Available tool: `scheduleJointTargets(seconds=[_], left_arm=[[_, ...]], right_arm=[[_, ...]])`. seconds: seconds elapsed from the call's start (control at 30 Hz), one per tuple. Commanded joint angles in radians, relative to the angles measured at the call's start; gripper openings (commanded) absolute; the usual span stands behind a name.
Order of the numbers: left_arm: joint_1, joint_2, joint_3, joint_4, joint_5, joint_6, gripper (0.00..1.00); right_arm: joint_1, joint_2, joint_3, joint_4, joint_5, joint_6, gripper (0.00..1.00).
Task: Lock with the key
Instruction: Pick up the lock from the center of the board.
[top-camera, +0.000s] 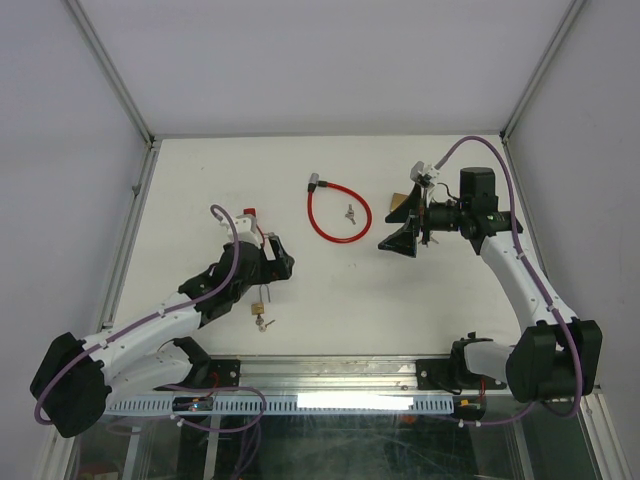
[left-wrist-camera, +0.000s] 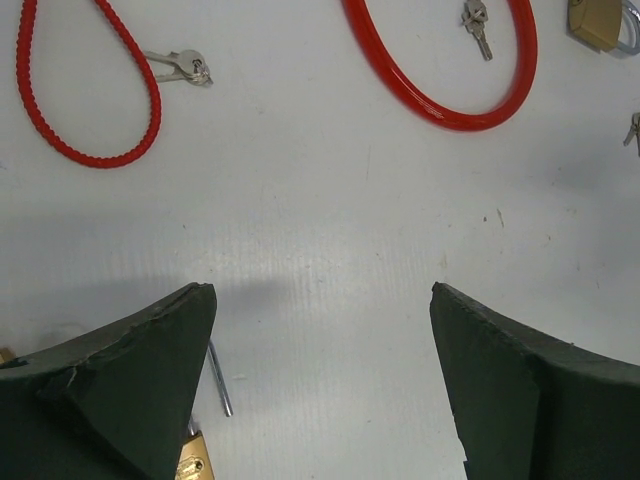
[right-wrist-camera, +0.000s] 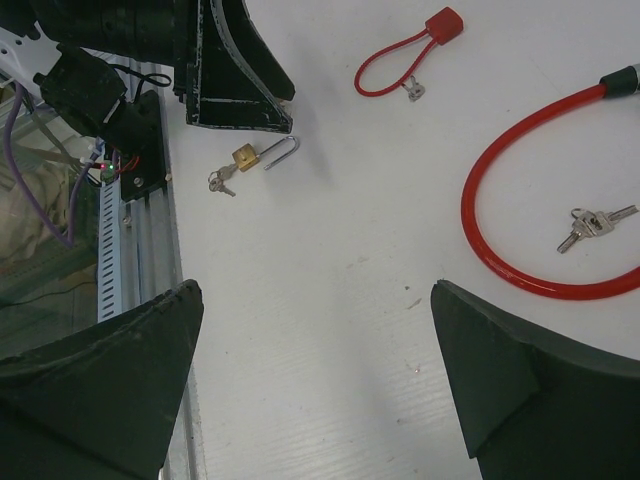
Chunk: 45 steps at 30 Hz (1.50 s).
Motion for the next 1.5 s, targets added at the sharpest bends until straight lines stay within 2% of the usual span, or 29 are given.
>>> scheduleJointTargets(seconds=[0.0, 0.23, 0.6, 0.83, 0.9, 1.03, 1.17, 1.23, 1.47], left_arm=[[-0.013, -0.008, -0.004, 0.025, -0.021, -0.025, 0.9], [-0.012, 0.028, 0.007, -0.028, -0.067, -0.085, 0.88], [-0.013, 0.056, 0.015, -0.058, -0.092, -0.096, 0.89], [-0.011, 0.128, 0.049, -0.115, -0.149, -0.129, 0.88], [-0.013, 0.156, 0.063, -0.137, -0.166, -0.135, 0.83], [-0.013, 0.199, 0.095, -0.19, -0.18, -0.129, 0.65], [-0.012, 0.211, 0.168, -0.328, -0.143, -0.149, 0.58], [-0.017, 0.205, 0.187, -0.389, -0.103, -0.17, 0.52], [-0.06, 0.225, 0.248, -0.615, -0.081, -0.255, 0.5]], right_arm=[[0.0, 0.003, 0.014, 0.014, 0.007, -0.009, 0.99], [0.0, 0.011, 0.014, 0.014, 0.02, -0.004, 0.99], [0.001, 0.012, 0.013, 0.014, 0.029, 0.0, 0.99], [0.0, 0.01, 0.014, 0.016, 0.027, 0.002, 0.99], [0.002, 0.012, 0.013, 0.015, 0.025, 0.003, 1.0], [0.002, 0.015, 0.014, 0.015, 0.025, 0.004, 0.99], [0.003, 0.014, 0.014, 0.017, 0.024, 0.005, 1.0], [0.003, 0.017, 0.013, 0.017, 0.022, 0.005, 0.99], [0.009, 0.023, 0.015, 0.014, 0.017, 0.005, 0.99]])
